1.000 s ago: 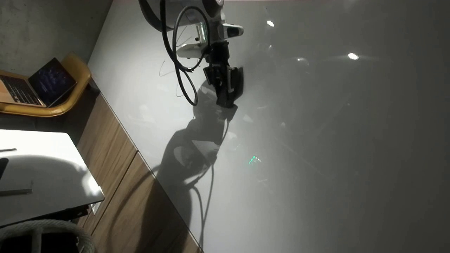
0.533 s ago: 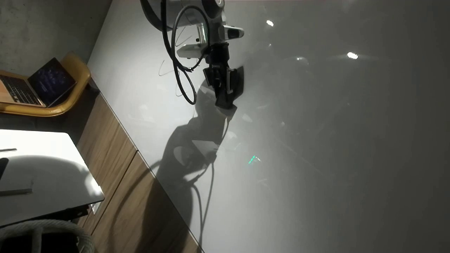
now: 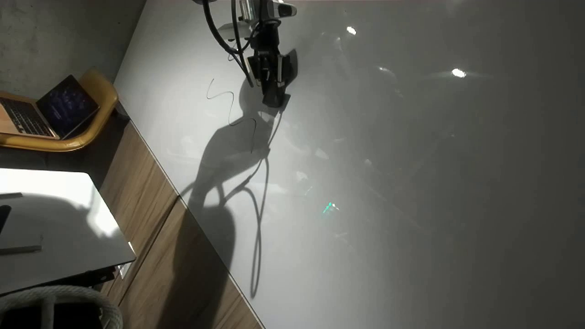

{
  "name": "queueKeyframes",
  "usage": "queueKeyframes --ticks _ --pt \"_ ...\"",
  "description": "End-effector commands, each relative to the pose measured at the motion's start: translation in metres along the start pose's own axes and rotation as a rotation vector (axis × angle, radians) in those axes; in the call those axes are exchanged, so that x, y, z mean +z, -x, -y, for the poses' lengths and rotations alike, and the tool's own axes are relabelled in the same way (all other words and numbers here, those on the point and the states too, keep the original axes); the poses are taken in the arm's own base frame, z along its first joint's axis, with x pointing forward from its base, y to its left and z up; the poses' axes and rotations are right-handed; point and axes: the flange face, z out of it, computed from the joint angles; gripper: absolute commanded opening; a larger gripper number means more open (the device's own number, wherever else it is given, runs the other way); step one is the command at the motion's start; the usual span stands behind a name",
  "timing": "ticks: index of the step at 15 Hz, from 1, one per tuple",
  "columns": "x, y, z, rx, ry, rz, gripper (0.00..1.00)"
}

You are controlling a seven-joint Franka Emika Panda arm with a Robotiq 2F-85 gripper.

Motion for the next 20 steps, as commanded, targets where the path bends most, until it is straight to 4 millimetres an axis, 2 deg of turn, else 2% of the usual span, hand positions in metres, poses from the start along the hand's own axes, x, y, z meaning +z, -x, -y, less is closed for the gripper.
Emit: queueKeyframes --ticks 1,10,13,16,18,20 --pt "-0.023 -0.056 -0.005 -0.075 -0.004 -0.095 0.29" --pt "-0.044 -0.068 -0.087 -0.141 0.089 -0.103 0.29" --pt "-0.047 -0.070 -0.103 -0.128 0.095 -0.109 0.29" --pt "-0.043 -0.069 -0.093 -0.123 0.076 -0.106 0.29" --pt "-0.036 -0.068 -0.072 -0.129 0.056 -0.102 0.29" --pt "-0.024 -0.066 -0.041 -0.149 0.039 -0.097 0.29"
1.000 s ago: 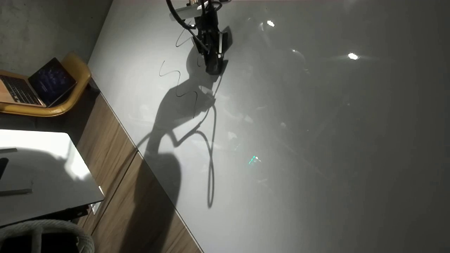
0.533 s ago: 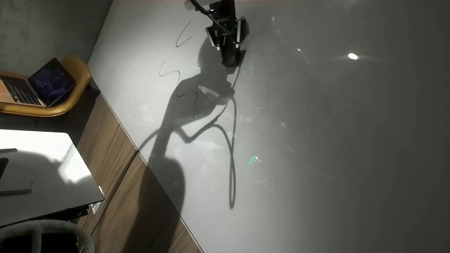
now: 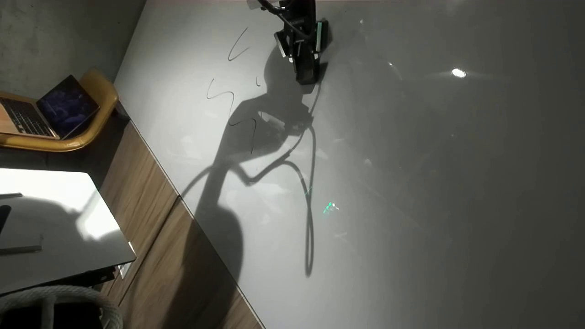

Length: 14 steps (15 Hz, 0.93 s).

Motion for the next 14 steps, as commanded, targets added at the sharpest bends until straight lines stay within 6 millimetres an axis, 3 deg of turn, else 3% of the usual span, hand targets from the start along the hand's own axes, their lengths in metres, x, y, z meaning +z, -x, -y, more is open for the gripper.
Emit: queueKeyframes --ticks 1,10,14 --pt "0.026 -0.030 0.052 -0.024 -0.047 -0.071 0.29" --pt "0.038 -0.031 0.142 -0.072 -0.066 -0.035 0.29" --pt "0.033 -0.028 0.190 -0.104 -0.101 -0.028 0.29"
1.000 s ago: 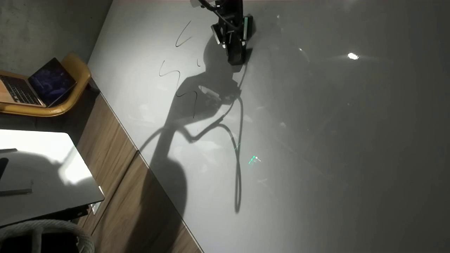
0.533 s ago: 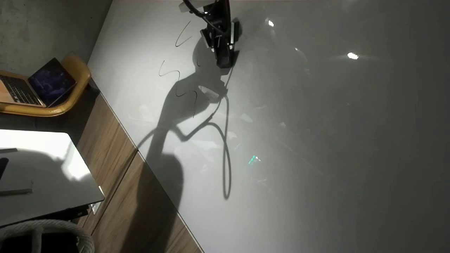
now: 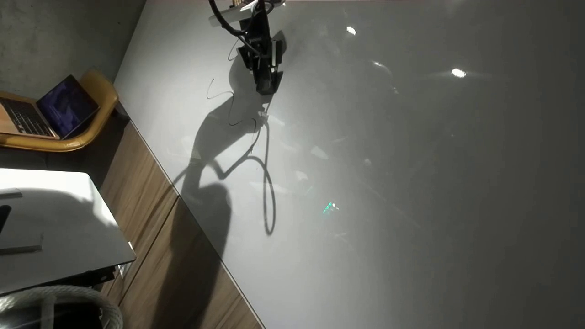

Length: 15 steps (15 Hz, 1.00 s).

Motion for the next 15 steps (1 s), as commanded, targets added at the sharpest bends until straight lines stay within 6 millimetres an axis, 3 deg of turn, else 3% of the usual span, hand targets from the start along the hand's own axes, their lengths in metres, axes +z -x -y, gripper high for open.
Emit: queueKeyframes --ticks 1,5,7,12,15 --pt "0.018 -0.036 0.067 -0.050 -0.083 -0.086 0.29" --pt "0.012 -0.044 0.128 -0.105 -0.111 -0.090 0.29" --pt "0.005 -0.053 0.149 -0.129 -0.112 -0.092 0.29" --pt "-0.034 -0.073 0.177 -0.179 -0.094 -0.099 0.29" --pt "-0.053 -0.089 0.170 -0.204 -0.066 -0.108 0.29"
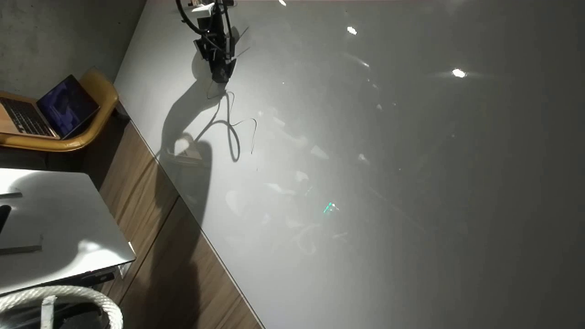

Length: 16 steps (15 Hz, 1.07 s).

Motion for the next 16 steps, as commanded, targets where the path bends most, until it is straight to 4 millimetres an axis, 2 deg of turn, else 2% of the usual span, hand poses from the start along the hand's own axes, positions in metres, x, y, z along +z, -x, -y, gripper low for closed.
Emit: queueKeyframes --ticks 1,3,8,14,16 --pt "-0.017 -0.051 -0.029 -0.044 0.045 -0.095 0.29" --pt "-0.030 -0.051 -0.055 -0.051 0.080 -0.083 0.29" --pt "-0.066 -0.035 -0.114 -0.009 0.142 -0.090 0.29" --pt "-0.112 -0.019 -0.217 0.097 0.169 -0.153 0.29" --pt "-0.104 -0.013 -0.218 0.118 0.144 -0.160 0.29"
